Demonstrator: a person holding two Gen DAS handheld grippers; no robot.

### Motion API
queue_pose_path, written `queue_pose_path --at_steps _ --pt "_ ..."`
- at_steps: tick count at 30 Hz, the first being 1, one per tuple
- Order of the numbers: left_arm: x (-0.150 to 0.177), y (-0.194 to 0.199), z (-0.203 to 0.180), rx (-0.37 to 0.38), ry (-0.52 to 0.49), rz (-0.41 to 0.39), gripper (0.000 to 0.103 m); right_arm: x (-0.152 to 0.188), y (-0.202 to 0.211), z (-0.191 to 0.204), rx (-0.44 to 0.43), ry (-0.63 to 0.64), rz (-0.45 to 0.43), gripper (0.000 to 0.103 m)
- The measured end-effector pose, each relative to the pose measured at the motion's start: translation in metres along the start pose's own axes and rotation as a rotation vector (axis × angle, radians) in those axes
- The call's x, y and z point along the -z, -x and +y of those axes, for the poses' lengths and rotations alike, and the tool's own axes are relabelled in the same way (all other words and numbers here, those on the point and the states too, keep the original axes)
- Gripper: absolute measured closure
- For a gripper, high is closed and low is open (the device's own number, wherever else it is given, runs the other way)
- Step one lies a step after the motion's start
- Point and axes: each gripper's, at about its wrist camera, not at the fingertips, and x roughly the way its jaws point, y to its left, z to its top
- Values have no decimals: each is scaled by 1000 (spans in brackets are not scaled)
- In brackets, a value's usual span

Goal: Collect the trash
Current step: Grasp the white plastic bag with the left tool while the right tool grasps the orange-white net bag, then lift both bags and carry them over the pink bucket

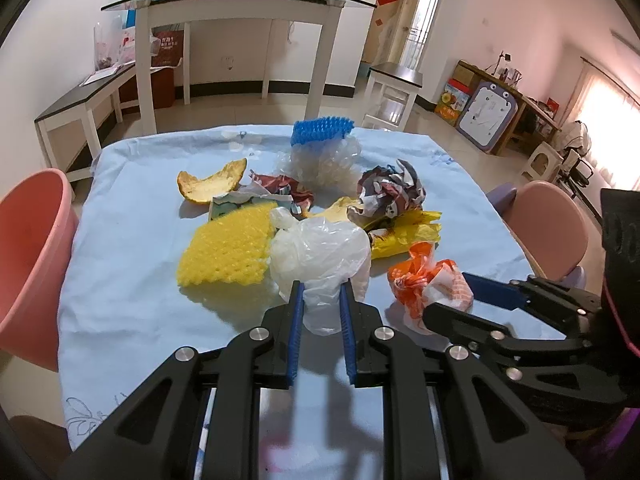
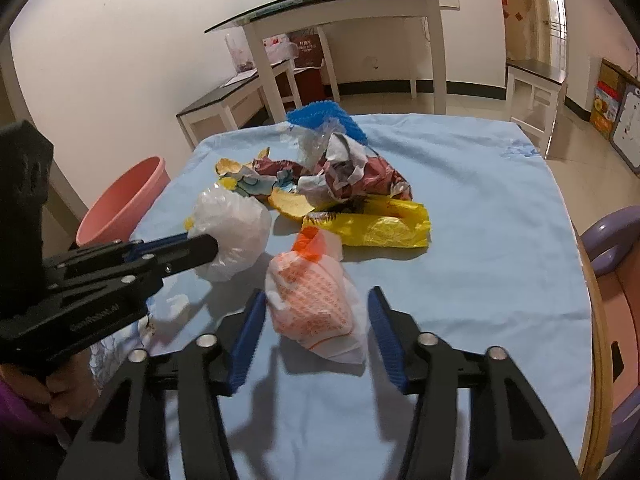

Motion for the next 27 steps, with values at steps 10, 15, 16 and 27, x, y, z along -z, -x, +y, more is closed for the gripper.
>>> queue_pose_path --at_steps 10,15,16,27 --pt "2 24 -1 16 -16 -47 85 4 8 -1 9 5 -36 70" --pt "5 35 0 26 -22 -65 85 7 15 1 -13 -12 -55 70" --pt "4 36 0 27 -23 -69 85 8 17 2 -16 -12 -61 70" --pt "6 71 18 -1 -5 -157 85 -14 42 28 -58 24 -167 70"
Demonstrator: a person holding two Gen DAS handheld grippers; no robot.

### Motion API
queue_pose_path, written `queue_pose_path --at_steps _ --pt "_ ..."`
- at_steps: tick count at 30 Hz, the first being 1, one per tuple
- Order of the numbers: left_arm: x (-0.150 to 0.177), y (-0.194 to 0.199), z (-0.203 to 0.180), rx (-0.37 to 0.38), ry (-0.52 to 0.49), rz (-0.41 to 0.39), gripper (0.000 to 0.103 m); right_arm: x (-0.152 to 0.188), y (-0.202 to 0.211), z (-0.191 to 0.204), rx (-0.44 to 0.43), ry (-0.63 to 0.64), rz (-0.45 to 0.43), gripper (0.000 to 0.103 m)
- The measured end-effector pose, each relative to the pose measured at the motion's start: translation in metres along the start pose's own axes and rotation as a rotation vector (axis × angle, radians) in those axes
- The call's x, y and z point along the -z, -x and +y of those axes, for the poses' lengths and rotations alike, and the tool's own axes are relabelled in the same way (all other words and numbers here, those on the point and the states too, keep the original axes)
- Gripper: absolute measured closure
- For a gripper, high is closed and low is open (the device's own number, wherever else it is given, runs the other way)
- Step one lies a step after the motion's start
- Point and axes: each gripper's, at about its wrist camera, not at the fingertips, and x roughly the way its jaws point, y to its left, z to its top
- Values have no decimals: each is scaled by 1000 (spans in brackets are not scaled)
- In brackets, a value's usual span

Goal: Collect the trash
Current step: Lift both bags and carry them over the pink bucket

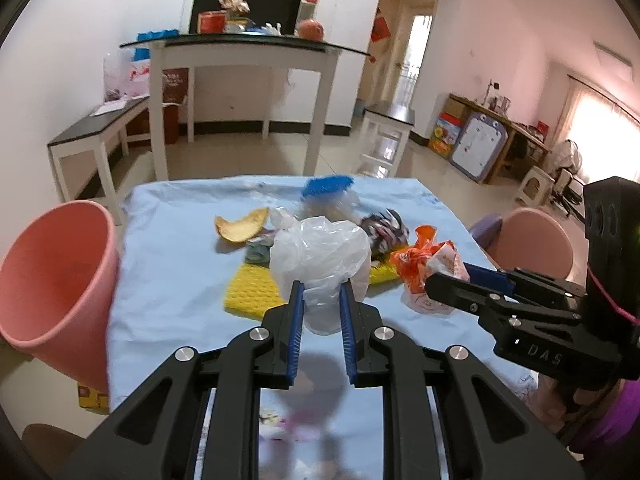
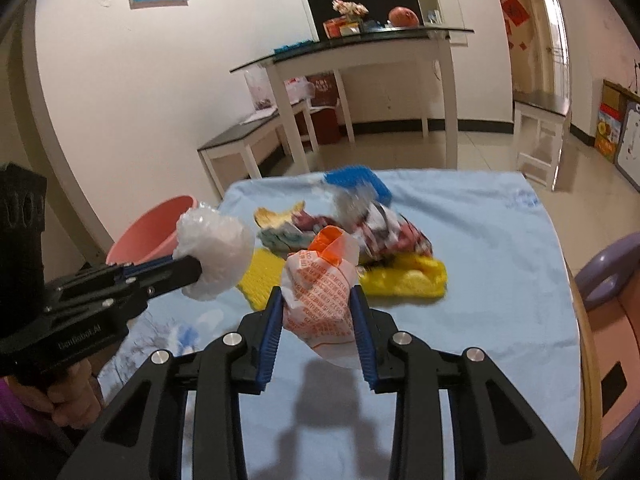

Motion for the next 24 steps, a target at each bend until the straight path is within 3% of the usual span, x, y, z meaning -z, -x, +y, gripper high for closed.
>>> queue_pose_path --at_steps 11,24 --pt "-6 40 45 -100 80 -113 85 -31 -20 61 -87 97 -18 70" --pt "-7 86 127 -293 217 -207 85 -74 -75 146 -256 141 11 70"
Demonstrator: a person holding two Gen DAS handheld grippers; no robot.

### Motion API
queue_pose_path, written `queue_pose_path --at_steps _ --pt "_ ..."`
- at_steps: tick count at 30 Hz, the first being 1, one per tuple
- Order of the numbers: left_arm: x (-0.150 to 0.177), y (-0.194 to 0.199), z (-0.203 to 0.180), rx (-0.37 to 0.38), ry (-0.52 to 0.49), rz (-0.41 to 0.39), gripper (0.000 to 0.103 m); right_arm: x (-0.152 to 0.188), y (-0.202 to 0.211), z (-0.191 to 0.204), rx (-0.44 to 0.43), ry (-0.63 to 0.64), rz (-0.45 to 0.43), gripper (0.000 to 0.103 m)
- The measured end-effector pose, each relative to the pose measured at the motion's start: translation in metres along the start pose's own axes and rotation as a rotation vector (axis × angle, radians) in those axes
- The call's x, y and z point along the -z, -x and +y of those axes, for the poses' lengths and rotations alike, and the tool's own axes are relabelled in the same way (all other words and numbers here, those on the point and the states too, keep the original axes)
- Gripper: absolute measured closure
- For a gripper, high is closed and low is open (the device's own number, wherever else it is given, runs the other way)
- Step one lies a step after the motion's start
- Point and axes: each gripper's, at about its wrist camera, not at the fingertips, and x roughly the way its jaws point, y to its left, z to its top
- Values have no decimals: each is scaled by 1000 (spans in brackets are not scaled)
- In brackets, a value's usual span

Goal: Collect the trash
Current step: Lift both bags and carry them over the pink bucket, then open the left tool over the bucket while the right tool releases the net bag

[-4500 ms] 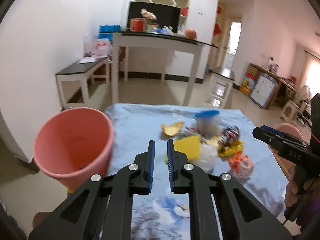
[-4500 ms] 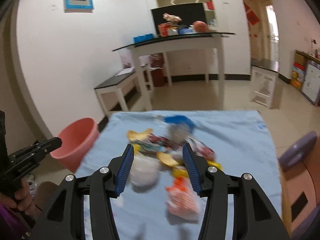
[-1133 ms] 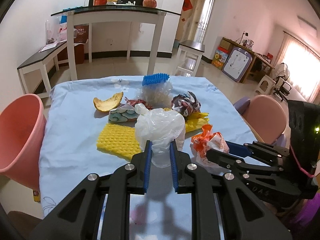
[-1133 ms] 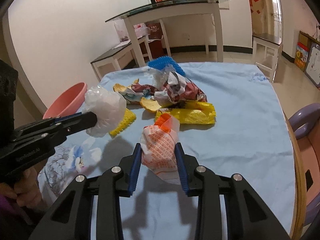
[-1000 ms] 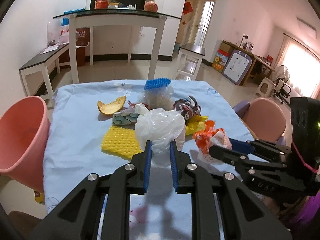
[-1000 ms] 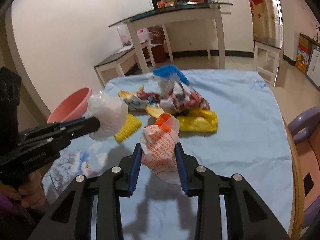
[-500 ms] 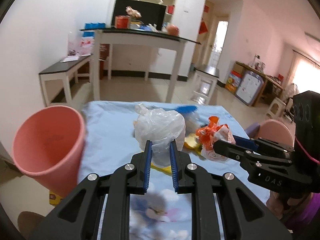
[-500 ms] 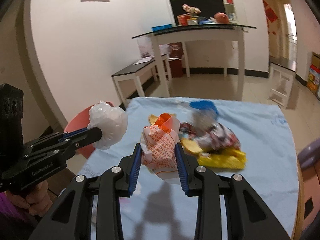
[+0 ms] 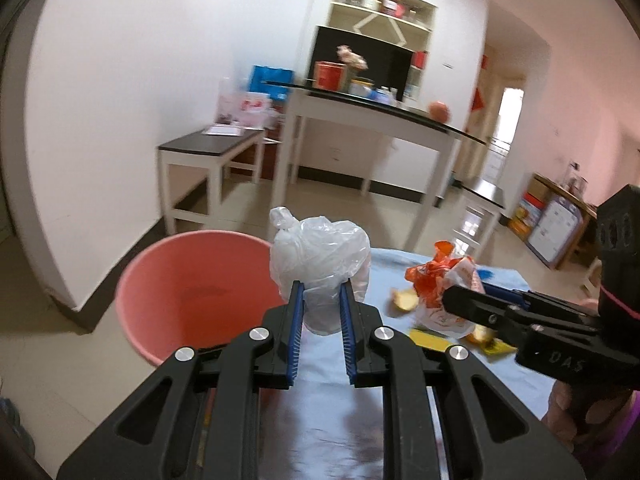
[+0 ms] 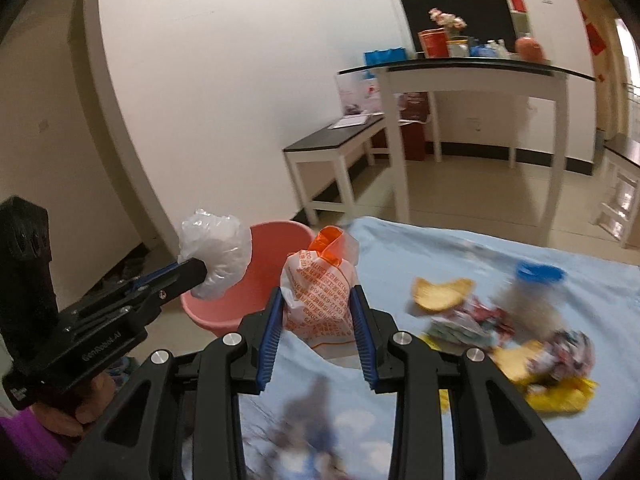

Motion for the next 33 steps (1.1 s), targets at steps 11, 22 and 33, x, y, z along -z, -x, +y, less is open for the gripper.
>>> queue_pose_path --at_steps 11,22,33 --pt "3 -13 69 -146 82 10 85 -32 -69 40 -91 -13 49 70" --pt "18 -39 99 -170 119 94 85 -28 -139 61 -124 -21 166 69" --pt "24 -55 116 -174 174 149 80 -13 -165 52 -107 -58 230 64"
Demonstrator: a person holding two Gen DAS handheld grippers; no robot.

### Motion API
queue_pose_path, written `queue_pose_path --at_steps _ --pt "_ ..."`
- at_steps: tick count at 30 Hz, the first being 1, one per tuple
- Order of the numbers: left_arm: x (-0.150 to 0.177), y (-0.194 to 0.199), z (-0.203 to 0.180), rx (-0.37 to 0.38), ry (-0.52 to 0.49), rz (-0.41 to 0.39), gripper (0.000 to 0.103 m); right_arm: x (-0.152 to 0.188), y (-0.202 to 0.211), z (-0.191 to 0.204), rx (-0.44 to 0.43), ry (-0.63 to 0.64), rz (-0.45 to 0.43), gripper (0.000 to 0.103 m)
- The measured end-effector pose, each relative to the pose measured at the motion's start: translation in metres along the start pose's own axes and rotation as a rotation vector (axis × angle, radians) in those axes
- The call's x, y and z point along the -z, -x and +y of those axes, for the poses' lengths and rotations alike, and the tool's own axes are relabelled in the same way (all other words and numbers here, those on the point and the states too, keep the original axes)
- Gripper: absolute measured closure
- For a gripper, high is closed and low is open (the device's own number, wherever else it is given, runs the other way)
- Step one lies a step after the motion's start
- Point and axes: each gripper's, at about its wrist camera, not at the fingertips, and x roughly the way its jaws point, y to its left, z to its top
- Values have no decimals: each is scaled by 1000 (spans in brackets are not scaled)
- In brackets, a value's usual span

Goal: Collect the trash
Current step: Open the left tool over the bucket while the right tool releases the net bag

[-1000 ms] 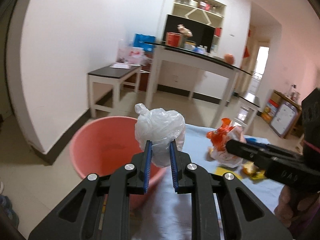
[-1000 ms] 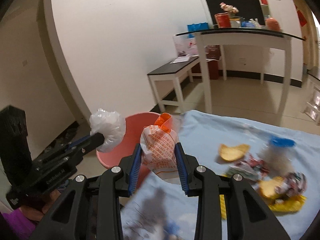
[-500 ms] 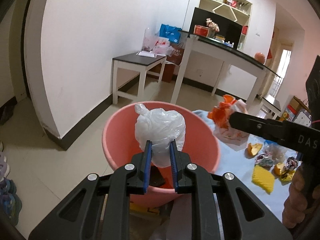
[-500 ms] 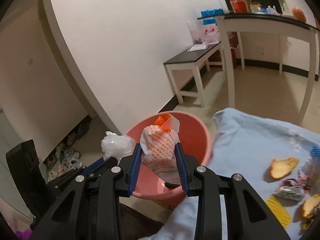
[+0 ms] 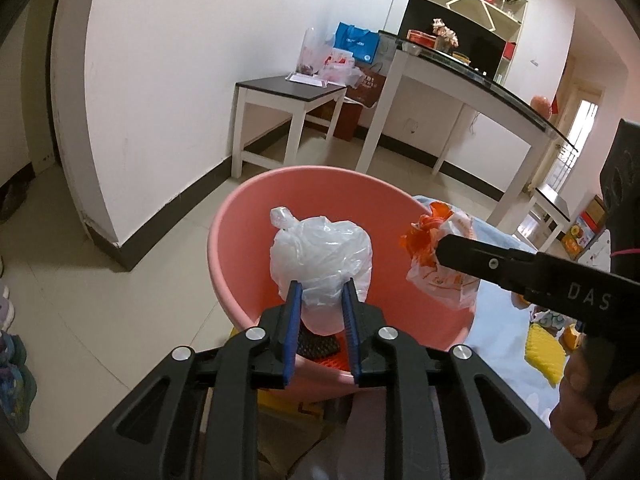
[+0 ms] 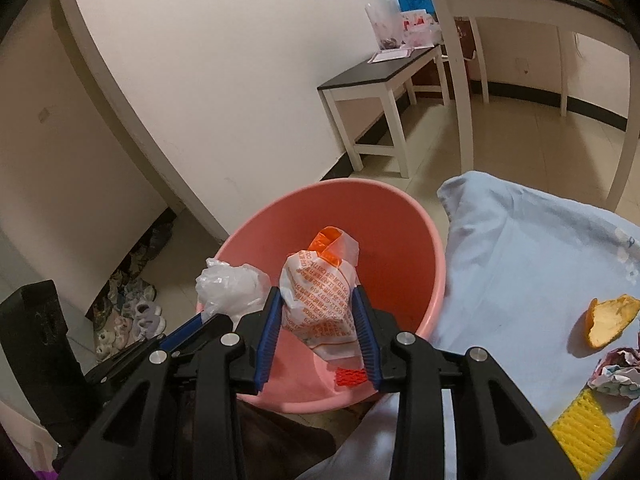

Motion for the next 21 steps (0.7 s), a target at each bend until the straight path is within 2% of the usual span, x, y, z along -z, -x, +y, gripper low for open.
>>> queue_pose_path --at_steps 2,5,21 --pt "-1 -2 -1 5 -1 2 73 0 -4 -1 7 0 6 64" --pt "-1 -3 -2 3 0 6 71 0 -5 -2 10 0 9 62" --pt "1 6 -15 14 -11 6 70 13 22 -6 19 16 -25 61"
